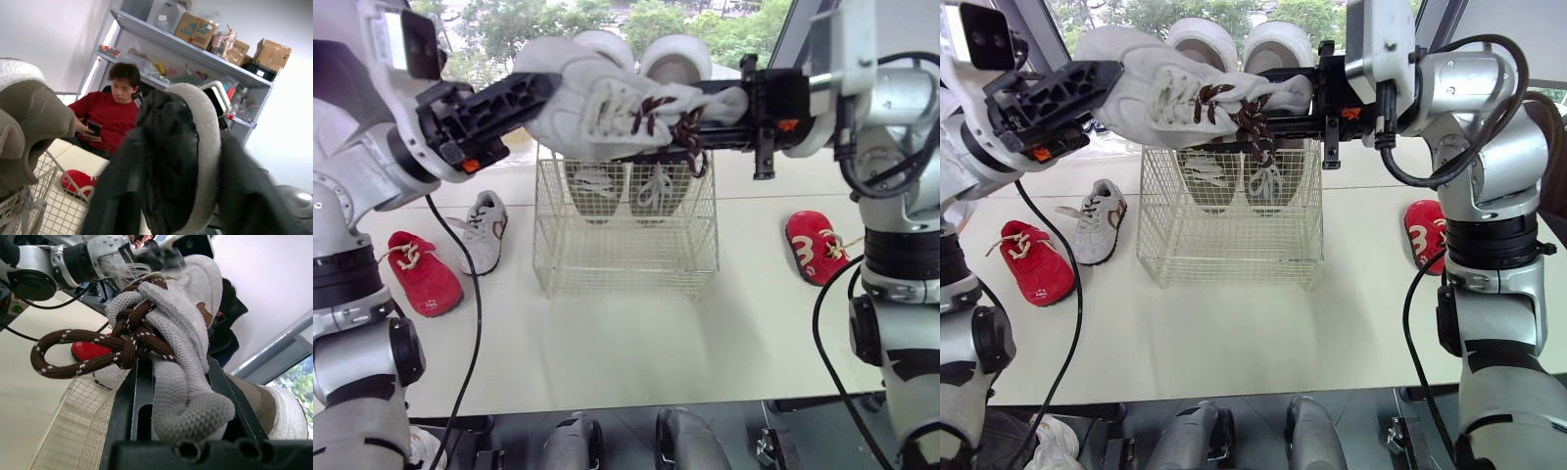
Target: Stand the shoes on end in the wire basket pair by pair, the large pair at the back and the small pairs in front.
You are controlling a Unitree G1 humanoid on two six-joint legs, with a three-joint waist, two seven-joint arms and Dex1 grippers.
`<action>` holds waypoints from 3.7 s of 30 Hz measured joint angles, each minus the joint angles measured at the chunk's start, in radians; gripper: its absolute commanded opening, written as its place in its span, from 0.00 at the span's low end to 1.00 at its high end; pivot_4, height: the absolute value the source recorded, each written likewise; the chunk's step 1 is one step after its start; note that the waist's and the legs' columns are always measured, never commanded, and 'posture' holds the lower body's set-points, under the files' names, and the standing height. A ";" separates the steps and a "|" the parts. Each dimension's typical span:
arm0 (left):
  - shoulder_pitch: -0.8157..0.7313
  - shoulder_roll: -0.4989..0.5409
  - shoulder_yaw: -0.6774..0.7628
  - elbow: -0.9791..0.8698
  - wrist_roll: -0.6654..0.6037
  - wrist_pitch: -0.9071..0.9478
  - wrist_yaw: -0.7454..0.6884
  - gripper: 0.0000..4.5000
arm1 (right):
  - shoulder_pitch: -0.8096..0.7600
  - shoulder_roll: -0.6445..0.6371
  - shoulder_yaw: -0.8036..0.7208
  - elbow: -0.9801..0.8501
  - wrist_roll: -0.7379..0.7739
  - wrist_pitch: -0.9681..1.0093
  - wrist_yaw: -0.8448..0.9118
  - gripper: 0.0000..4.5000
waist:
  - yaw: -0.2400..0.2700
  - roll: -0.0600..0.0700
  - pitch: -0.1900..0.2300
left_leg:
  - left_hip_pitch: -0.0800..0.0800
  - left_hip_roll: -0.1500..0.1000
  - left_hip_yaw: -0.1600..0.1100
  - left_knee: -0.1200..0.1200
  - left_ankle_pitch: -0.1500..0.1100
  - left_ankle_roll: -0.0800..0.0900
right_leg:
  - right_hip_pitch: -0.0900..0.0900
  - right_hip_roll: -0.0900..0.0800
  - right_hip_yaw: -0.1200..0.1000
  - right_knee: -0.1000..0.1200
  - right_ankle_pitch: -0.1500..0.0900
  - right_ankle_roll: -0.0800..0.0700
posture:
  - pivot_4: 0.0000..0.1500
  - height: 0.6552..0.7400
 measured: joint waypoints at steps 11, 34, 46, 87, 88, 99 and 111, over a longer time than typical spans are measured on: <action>0.101 -0.128 0.100 -0.084 -0.090 -0.095 0.200 0.06 | 0.075 -0.027 -0.067 -0.037 0.013 0.089 -0.114 0.98 | 0.003 -0.001 0.000 | 0.001 0.000 -0.001 0.000 0.000 0.000 | 0.001 -0.002 0.000 0.001 0.000 0.000 | 1.00 1.00; 0.202 -0.662 0.015 -0.325 -0.006 -0.638 0.503 0.06 | 0.244 0.695 -0.333 -0.213 0.831 0.279 -1.101 0.99 | 0.023 -0.003 -0.001 | -0.001 0.000 -0.002 0.001 -0.004 0.007 | 0.002 0.001 -0.001 -0.001 0.001 -0.002 | 1.00 1.00; 0.279 -0.666 -0.023 -0.360 0.011 -0.651 0.513 0.06 | 0.226 0.664 -0.297 -0.160 0.815 0.240 -1.069 0.99 | 0.018 -0.003 -0.001 | -0.001 0.001 -0.003 0.001 -0.004 0.007 | 0.002 0.002 -0.001 -0.001 0.001 -0.002 | 1.00 1.00; 0.324 -0.586 -0.084 -0.411 -0.026 -0.639 0.524 0.48 | 0.228 0.652 -0.270 -0.171 0.819 0.200 -1.086 0.14 | 0.016 -0.003 -0.001 | -0.002 0.001 -0.004 0.000 -0.004 0.008 | 0.001 0.002 -0.002 -0.003 0.001 -0.002 | 1.00 1.00; 0.333 -0.577 -0.084 -0.412 -0.023 -0.633 0.526 0.59 | 0.228 0.653 -0.269 -0.171 0.820 0.201 -1.087 0.14 | 0.016 -0.003 -0.001 | -0.002 0.001 -0.004 0.000 -0.004 0.008 | 0.001 0.002 -0.002 -0.003 0.001 -0.002 | 1.00 1.00; 0.453 -0.408 -0.083 -0.564 0.133 -0.607 0.627 0.99 | 0.202 0.616 -0.295 -0.159 0.860 0.202 -1.109 0.14 | 0.013 -0.002 -0.001 | -0.004 0.001 -0.004 0.000 -0.004 0.008 | 0.000 0.002 -0.003 -0.003 0.001 -0.002 | 1.00 1.00; 0.638 -0.096 0.006 -0.709 0.141 -0.500 0.767 0.99 | 0.119 -0.069 -0.266 0.109 0.618 0.360 -0.461 0.14 | 0.016 -0.001 0.000 | -0.006 0.002 -0.003 -0.003 -0.005 0.009 | -0.001 0.002 -0.004 -0.013 -0.001 -0.006 | 1.00 1.00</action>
